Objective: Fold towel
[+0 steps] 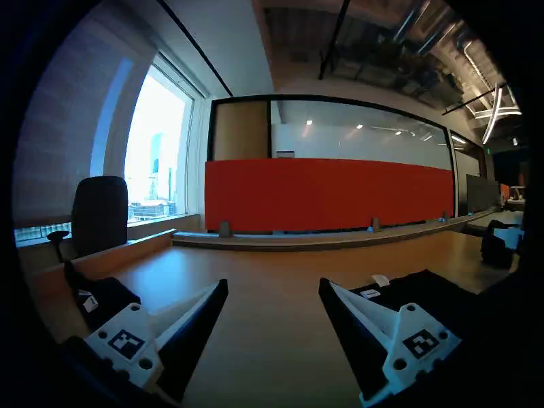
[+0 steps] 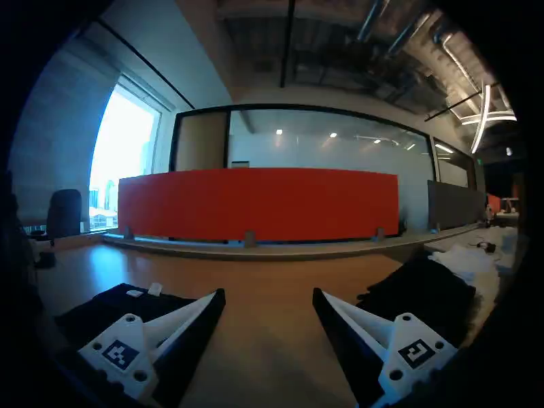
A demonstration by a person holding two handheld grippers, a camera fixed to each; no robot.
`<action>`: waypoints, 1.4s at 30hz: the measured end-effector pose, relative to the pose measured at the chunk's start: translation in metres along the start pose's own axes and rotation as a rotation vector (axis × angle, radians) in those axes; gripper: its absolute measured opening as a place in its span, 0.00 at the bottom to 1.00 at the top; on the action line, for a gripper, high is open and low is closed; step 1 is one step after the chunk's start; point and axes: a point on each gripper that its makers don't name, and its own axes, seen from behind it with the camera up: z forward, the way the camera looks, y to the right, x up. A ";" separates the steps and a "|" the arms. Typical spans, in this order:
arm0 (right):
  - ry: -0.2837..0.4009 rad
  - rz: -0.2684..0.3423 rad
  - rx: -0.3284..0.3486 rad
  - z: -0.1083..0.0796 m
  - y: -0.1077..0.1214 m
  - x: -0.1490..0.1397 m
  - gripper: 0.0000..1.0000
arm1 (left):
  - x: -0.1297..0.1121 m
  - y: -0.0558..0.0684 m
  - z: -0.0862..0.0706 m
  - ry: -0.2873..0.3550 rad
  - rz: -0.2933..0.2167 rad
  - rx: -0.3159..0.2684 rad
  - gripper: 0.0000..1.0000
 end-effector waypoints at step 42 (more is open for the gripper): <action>0.003 -0.037 -0.029 -0.019 0.002 0.218 1.00 | 0.213 0.008 -0.013 -0.045 0.022 -0.023 1.00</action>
